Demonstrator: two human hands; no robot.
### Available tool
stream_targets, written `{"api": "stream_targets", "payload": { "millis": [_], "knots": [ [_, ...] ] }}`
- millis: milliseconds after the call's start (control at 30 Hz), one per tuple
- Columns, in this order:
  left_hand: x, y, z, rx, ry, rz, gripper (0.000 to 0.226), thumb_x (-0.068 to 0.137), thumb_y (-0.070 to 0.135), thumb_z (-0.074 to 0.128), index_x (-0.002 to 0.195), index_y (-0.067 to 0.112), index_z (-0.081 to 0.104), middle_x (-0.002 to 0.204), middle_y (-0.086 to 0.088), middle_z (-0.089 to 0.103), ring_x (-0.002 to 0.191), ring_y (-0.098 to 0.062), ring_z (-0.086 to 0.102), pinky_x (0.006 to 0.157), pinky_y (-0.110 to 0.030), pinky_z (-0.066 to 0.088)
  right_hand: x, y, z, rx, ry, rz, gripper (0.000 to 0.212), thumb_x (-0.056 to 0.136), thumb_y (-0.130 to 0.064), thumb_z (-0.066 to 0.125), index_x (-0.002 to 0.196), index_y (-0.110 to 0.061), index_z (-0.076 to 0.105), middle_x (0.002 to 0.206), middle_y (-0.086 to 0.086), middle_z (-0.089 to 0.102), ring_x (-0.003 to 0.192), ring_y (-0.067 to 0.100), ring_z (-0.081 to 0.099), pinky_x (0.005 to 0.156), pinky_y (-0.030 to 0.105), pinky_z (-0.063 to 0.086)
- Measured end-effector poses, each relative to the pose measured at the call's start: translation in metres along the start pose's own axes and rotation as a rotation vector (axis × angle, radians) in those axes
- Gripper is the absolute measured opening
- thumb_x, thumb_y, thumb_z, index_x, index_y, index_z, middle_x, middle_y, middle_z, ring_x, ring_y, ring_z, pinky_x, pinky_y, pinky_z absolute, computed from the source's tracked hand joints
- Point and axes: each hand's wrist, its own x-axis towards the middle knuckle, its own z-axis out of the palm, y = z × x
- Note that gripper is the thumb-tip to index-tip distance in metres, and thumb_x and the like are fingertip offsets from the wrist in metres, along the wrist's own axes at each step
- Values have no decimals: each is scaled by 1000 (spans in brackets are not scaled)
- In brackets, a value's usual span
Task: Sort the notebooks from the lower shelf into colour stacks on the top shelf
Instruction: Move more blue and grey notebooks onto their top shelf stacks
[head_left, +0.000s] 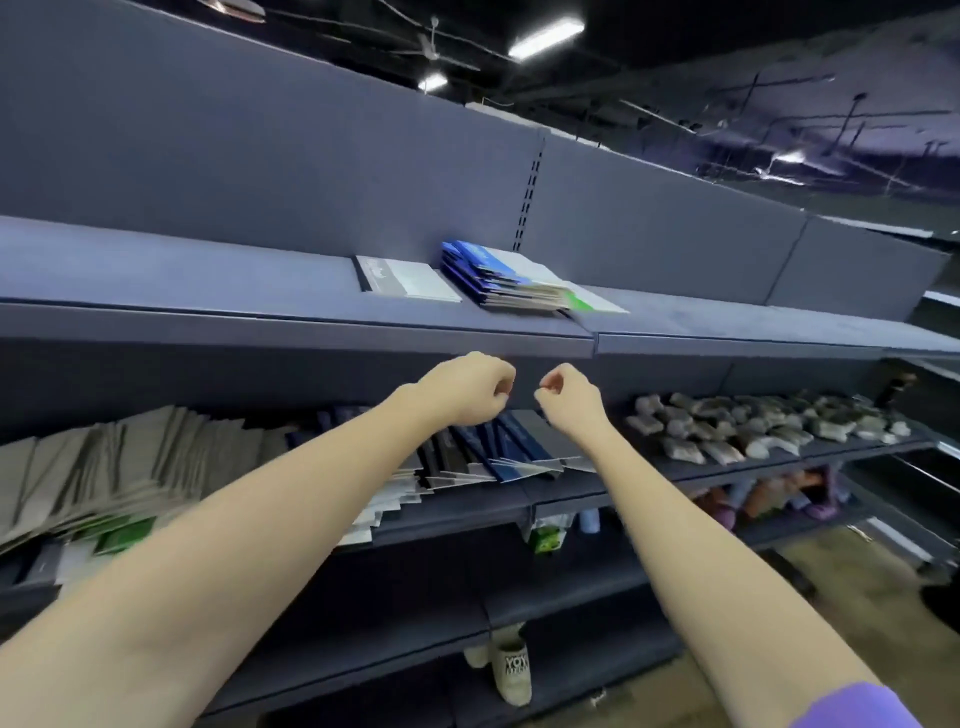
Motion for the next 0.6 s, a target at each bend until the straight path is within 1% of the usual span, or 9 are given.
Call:
{"api": "stream_targets", "payload": {
  "millis": [67,167,233,333,400,433,500,567,600],
  "knots": [
    [-16,-10,26,28,-78,-65,11,93,20,50,97,19,60,99,-1,64,88,-26,59,75,-39,52,-17,13,22,-10,-83,26,14,94,-16,55,106,-12,61,103,1,62,95,21,56,78,26,38],
    [-35,-30,63,1,-172,-174,12,92,19,50,100,19,59,105,-4,65,89,-28,60,78,-41,54,-37,32,52,-21,-201,50,17,94,-17,57,109,-13,64,104,0,63,95,19,56,80,27,40],
    [-45,-40,82,-5,-230,-223,14,92,19,50,103,19,58,107,-4,64,89,-27,60,77,-40,53,-44,46,69,-16,-259,66,16,94,-18,59,108,-13,65,106,0,65,97,20,58,80,29,42],
    [-55,-54,104,5,-260,-280,15,93,17,49,105,18,57,108,-4,63,87,-25,57,68,-34,45,-47,62,91,-12,-316,78,17,92,-18,60,107,-12,65,108,2,66,102,21,59,81,28,41],
    [-59,-63,116,12,-264,-325,20,92,16,48,111,18,57,112,-5,63,89,-25,56,68,-34,44,-44,70,105,-4,-345,86,18,91,-17,60,107,-11,65,107,3,66,102,22,59,83,29,44],
    [-61,-68,121,13,-255,-347,24,93,16,48,115,17,57,116,-6,62,92,-26,56,70,-34,45,-42,73,112,0,-356,85,17,90,-17,60,105,-10,66,107,5,67,102,23,60,84,29,46],
    [-65,-79,129,-2,-239,-408,32,93,17,48,124,17,55,125,-9,61,104,-29,57,80,-38,51,-35,77,128,-8,-387,61,17,89,-15,58,104,-11,66,108,7,68,104,26,61,85,29,46],
    [-69,-89,134,2,-231,-454,42,93,18,50,135,17,52,132,-10,58,116,-30,55,89,-39,51,-26,76,142,-30,-424,9,19,89,-13,56,105,-11,66,111,10,68,107,28,60,81,27,42],
    [-69,-94,137,11,-229,-472,43,93,18,51,137,16,50,133,-10,57,118,-30,54,89,-38,49,-19,75,149,-46,-438,-20,21,89,-12,55,107,-10,66,113,11,68,108,30,60,79,27,41]
  ]
}}
